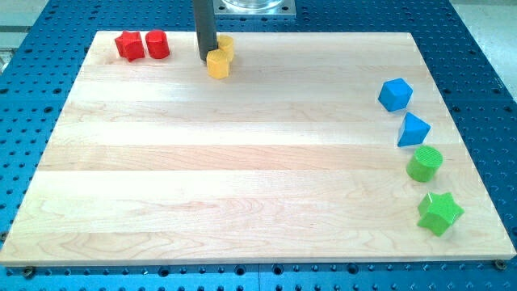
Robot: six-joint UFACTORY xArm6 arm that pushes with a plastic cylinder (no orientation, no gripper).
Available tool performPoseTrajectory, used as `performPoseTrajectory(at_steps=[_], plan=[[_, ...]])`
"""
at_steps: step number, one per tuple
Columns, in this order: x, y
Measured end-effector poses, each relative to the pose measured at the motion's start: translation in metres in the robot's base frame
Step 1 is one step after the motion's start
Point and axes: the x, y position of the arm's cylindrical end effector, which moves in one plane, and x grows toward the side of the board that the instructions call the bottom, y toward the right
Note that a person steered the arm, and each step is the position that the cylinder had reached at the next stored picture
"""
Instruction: Push the yellow blocks parallel to each other
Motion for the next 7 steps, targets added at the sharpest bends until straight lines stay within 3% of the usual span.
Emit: performPoseTrajectory(at_steps=[1, 3, 4, 5, 7], plan=[[-0.004, -0.015], [-0.016, 0.107], [-0.039, 0.082], [-0.039, 0.134], [0.028, 0.256]])
